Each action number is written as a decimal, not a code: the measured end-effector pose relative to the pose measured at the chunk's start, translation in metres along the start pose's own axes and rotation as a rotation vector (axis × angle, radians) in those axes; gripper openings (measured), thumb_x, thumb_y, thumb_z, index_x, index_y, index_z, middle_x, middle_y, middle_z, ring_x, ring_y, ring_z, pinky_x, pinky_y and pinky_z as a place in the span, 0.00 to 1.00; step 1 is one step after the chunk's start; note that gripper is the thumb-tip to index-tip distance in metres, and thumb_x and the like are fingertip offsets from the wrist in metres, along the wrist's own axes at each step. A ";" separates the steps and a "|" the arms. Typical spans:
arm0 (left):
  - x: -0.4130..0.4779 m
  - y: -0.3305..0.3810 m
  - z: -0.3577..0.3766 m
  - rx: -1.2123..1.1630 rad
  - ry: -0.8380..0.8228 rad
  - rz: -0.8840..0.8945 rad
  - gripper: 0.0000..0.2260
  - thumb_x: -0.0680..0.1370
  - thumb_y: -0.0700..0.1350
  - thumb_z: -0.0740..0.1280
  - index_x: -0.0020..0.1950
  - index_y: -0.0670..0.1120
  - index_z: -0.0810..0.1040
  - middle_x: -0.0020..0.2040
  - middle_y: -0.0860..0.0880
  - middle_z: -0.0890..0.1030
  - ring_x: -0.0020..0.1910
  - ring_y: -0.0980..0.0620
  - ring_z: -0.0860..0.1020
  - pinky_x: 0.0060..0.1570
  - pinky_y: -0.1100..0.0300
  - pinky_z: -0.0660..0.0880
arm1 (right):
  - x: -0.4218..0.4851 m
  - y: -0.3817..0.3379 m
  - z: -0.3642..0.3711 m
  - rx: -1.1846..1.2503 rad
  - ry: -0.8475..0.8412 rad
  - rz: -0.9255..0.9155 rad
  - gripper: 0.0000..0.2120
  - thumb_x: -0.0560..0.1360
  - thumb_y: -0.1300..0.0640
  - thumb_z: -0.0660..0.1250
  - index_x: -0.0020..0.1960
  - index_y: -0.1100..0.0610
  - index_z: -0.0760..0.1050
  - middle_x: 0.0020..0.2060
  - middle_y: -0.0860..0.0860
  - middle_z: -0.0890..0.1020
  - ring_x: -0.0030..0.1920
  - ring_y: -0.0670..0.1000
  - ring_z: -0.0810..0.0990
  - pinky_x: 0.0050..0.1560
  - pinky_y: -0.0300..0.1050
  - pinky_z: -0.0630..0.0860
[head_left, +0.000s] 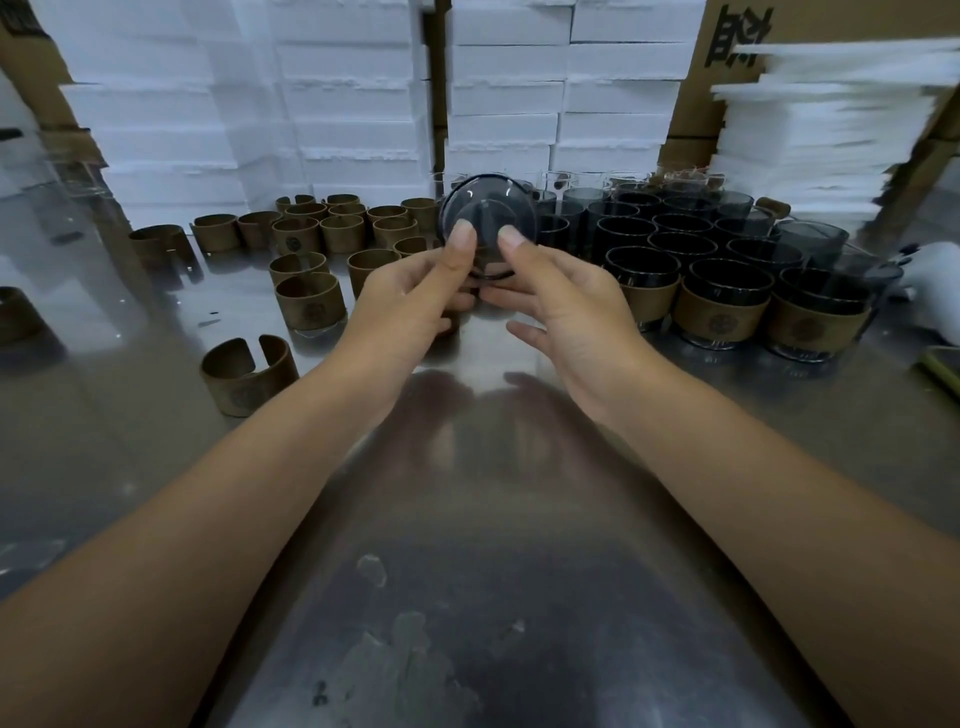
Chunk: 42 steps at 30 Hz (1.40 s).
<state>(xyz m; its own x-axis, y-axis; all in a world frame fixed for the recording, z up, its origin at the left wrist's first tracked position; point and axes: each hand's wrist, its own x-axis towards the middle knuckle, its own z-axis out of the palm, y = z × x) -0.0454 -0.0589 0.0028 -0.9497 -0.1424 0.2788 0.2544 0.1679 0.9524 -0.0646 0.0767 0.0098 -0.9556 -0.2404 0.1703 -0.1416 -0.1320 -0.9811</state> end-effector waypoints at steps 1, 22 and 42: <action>0.001 0.000 0.000 0.032 0.007 0.000 0.21 0.71 0.70 0.57 0.40 0.59 0.84 0.42 0.59 0.85 0.45 0.63 0.81 0.46 0.65 0.71 | 0.001 0.000 -0.001 0.015 0.017 0.018 0.16 0.76 0.46 0.66 0.58 0.55 0.79 0.49 0.48 0.85 0.48 0.43 0.84 0.52 0.41 0.77; 0.000 -0.006 -0.009 0.729 0.242 0.264 0.02 0.75 0.42 0.71 0.46 0.48 0.83 0.40 0.55 0.79 0.48 0.52 0.77 0.53 0.53 0.75 | 0.014 0.008 -0.009 0.132 0.213 0.135 0.12 0.75 0.44 0.67 0.42 0.52 0.76 0.42 0.51 0.82 0.47 0.50 0.83 0.51 0.46 0.78; -0.010 0.016 0.007 0.054 0.082 0.393 0.09 0.79 0.35 0.63 0.45 0.49 0.73 0.54 0.54 0.77 0.41 0.67 0.78 0.43 0.73 0.71 | 0.019 0.012 -0.014 0.508 -0.040 0.219 0.06 0.75 0.54 0.69 0.45 0.57 0.77 0.31 0.51 0.83 0.41 0.50 0.82 0.39 0.49 0.82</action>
<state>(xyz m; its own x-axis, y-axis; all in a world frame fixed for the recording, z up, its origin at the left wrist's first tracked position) -0.0329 -0.0481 0.0139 -0.7638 -0.1342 0.6313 0.5832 0.2754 0.7642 -0.0881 0.0840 -0.0003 -0.9368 -0.3493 -0.0193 0.2108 -0.5197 -0.8280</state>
